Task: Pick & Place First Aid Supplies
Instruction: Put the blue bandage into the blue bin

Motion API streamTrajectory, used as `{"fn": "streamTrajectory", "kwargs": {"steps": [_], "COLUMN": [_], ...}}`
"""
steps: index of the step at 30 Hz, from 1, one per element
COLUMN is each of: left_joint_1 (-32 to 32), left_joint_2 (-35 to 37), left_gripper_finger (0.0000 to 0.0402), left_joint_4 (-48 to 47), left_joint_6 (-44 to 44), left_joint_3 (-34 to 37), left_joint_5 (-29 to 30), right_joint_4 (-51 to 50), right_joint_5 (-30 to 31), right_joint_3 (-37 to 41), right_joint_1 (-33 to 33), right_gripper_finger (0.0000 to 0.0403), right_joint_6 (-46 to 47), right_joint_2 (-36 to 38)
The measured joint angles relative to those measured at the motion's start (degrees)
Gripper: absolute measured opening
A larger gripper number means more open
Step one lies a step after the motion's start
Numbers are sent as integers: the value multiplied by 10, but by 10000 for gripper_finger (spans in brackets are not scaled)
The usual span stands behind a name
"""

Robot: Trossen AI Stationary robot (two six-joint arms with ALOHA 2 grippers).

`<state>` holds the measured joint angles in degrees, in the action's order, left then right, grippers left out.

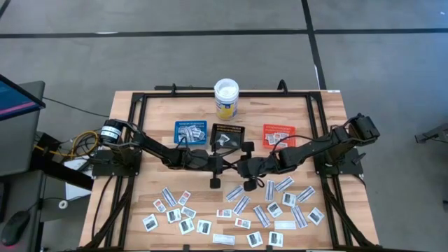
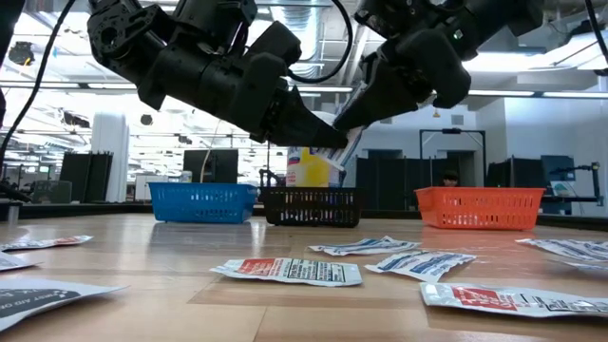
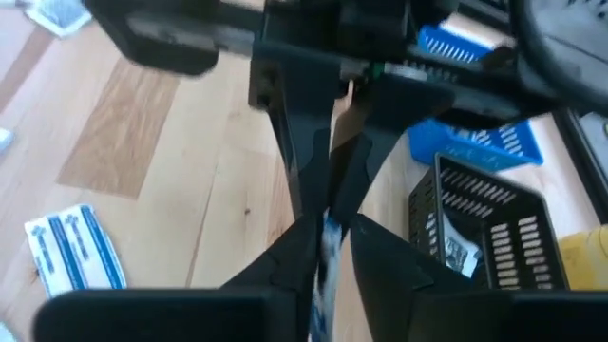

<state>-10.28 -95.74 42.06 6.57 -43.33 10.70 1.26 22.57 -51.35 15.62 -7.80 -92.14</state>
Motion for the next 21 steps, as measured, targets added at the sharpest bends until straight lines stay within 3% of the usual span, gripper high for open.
{"fn": "streamTrajectory", "kwargs": {"steps": [5, 10, 21], "left_joint_1": [1, 1, 2], "left_joint_2": [0, 0, -1], "left_gripper_finger": [7, 12, 12], "left_joint_4": [0, 0, -1], "left_joint_6": [0, 0, 0], "left_joint_3": [0, 0, 0], "left_joint_5": [0, 1, 2], "right_joint_4": [8, -9, -57], "right_joint_5": [0, 2, 15], "right_joint_3": [0, 0, 0], "right_joint_1": [0, 0, 1], "right_gripper_finger": [75, 11, 12], "right_joint_6": [-11, -13, 8], "right_joint_2": [0, 0, 1]}}
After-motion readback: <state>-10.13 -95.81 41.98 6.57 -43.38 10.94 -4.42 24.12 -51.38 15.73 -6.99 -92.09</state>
